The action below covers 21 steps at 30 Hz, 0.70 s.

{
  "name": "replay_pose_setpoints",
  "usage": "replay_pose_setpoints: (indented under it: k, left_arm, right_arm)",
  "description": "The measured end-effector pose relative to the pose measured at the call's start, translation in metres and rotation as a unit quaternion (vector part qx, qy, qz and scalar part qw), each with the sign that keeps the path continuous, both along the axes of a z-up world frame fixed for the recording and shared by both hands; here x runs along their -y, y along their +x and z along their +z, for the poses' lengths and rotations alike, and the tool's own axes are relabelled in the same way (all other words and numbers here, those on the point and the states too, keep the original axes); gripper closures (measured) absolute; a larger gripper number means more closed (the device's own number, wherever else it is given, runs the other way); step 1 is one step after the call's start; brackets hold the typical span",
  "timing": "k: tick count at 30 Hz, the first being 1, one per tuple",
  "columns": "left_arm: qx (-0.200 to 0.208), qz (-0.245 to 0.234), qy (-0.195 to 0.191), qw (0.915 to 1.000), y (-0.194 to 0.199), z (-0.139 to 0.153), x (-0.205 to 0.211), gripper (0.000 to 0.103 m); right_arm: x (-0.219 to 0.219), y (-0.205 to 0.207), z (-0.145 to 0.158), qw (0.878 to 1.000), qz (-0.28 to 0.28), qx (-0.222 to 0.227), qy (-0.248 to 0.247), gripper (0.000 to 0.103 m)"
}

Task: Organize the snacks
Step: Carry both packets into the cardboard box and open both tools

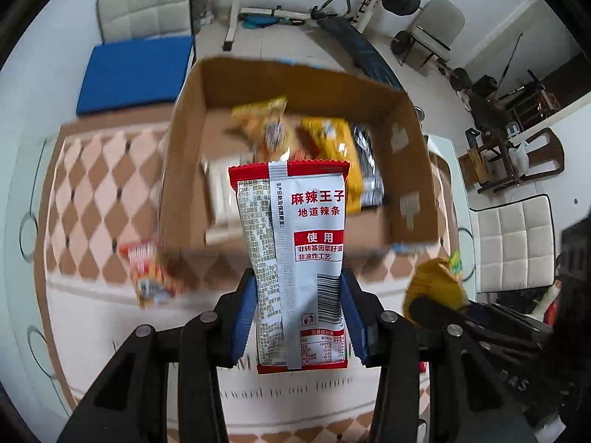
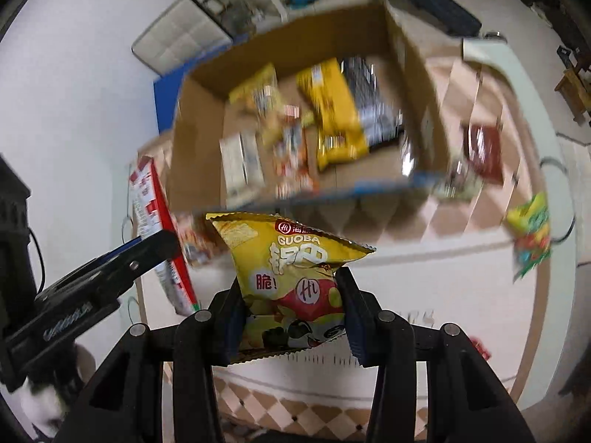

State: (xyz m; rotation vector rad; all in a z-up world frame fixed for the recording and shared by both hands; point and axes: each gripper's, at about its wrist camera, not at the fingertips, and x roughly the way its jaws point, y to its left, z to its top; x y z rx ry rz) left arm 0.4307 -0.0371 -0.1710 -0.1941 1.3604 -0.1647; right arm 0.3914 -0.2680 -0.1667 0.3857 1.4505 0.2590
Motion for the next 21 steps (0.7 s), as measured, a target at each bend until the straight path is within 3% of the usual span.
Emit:
replay_pose_setpoints:
  k: [6, 10, 21]
  left_arm:
    - [-0.017, -0.016, 0.019, 0.9996, 0.065, -0.011, 0.012, 0.062]
    - [-0.039, -0.02, 0.035, 0.9984, 0.096, -0.037, 0.016, 0.062]
    - [-0.103, -0.018, 0.058, 0.9928, 0.123, -0.107, 0.013, 0.059]
  right_arm:
    - [-0.007, 0.05, 0.002, 0.999, -0.018, 0.028, -0.039, 0.055]
    - [-0.006, 0.077, -0.019, 0.997, -0.026, 0.022, -0.067, 0.055]
    - [-0.003, 0.106, -0.096, 0.995, -0.042, -0.034, -0.087, 0.055]
